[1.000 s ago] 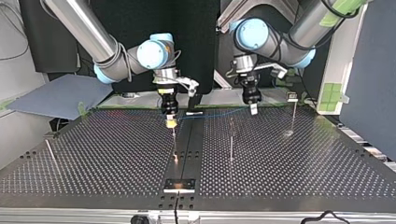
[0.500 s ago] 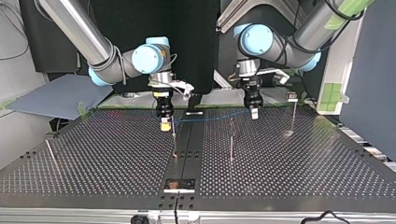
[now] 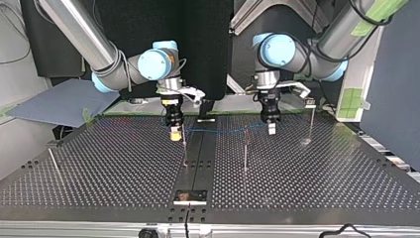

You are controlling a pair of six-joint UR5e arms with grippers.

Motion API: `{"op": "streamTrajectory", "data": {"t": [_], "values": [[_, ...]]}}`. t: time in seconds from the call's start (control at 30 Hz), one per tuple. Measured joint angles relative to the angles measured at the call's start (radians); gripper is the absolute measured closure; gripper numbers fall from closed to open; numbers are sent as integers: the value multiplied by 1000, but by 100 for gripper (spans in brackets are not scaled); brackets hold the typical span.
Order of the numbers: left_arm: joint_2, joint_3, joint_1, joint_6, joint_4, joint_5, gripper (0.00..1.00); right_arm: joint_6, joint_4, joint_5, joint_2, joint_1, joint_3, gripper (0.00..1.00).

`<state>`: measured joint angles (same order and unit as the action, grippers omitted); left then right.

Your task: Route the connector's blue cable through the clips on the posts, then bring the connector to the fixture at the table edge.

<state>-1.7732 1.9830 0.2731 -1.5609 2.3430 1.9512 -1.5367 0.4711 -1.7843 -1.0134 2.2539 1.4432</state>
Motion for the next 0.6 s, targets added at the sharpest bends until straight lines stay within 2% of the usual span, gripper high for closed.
{"op": "streamTrajectory", "data": {"t": [0.4, 0.6], "values": [[-3, -8, -33, -10, 8, -32, 100, -2, 1, 2, 0, -3, 0, 88], [-30, -25, -44, -16, 13, -54, 100, -3, 3, 2, 0, -6, 0, 88]]}}
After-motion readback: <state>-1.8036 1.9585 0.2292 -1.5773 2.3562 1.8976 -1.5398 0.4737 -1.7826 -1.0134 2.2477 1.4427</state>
